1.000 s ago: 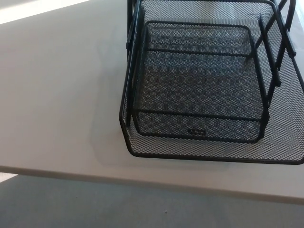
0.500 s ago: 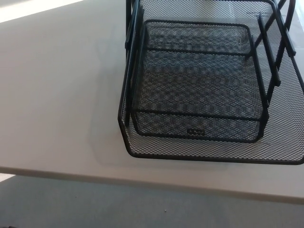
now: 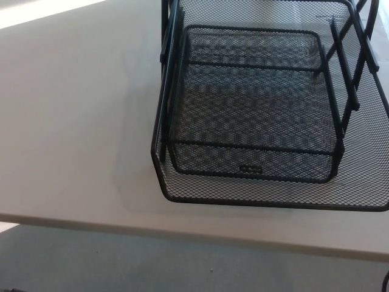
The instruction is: A balck drawer is kept on the middle of the table and the robot uses its right hand to push it back away from the robot
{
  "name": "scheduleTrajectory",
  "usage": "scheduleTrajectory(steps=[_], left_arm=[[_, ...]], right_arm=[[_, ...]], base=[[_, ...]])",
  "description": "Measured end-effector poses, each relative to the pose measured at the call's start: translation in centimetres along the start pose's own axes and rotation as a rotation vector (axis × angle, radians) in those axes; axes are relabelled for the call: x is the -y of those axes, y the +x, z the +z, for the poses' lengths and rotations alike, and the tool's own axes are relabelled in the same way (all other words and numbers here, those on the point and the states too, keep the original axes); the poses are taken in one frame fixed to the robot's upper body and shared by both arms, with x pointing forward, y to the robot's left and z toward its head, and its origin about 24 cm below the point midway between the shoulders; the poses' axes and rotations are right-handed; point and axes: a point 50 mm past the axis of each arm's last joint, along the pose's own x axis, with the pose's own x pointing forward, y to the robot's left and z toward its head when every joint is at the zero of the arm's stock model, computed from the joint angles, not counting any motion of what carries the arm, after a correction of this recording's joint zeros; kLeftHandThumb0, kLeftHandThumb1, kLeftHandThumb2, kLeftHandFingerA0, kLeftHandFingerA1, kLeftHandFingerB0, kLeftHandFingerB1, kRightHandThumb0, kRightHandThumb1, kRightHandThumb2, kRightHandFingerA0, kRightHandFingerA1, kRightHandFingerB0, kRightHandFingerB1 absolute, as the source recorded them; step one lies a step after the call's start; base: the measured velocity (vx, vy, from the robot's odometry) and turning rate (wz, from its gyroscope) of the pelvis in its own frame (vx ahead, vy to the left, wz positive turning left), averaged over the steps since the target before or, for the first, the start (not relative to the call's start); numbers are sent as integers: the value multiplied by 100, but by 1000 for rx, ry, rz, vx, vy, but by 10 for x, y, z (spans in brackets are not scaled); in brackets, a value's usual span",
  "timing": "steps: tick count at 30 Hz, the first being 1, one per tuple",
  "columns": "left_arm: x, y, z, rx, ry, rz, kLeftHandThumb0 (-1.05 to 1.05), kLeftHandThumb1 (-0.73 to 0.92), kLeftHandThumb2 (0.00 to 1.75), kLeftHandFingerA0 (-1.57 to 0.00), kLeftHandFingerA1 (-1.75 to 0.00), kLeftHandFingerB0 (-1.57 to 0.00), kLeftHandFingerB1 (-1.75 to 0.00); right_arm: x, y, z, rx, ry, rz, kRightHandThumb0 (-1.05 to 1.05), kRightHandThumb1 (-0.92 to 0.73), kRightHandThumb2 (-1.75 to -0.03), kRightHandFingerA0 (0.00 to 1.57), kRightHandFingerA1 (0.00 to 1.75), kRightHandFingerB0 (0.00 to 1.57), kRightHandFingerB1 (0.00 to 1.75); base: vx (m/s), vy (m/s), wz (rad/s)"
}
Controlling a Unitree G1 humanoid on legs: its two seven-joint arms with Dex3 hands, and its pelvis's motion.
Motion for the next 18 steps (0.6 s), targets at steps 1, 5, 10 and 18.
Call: scheduleTrajectory(steps=[1, 5, 10, 18], left_arm=[[0, 0, 0, -1, 0, 0, -55, 75, 63, -49, -38, -36, -33], [0, 0, 0, -1, 0, -1, -55, 75, 63, -48, -38, -36, -33], [0, 0, -1, -3, -1, -2, -57, 75, 63, -48, -37, -35, -33], [-1, 0, 1, 3, 6, -10, -56, 71, 63, -48, -38, -34, -33]], right_arm=[[0, -1, 7, 31, -5, 15, -56, -76, -64, 46, 41, 38, 36], [-1, -5, 29, 123, -18, 74, -57, -80, -64, 46, 40, 39, 35], [-1, -10, 54, 227, -37, 146, -56, -77, -65, 43, 40, 36, 35], [5, -28, 93, 375, -115, 239, -56, -82, -66, 40, 42, 33, 34]], base=[[0, 0, 0], [0, 0, 0], [0, 0, 0], [0, 0, 0]])
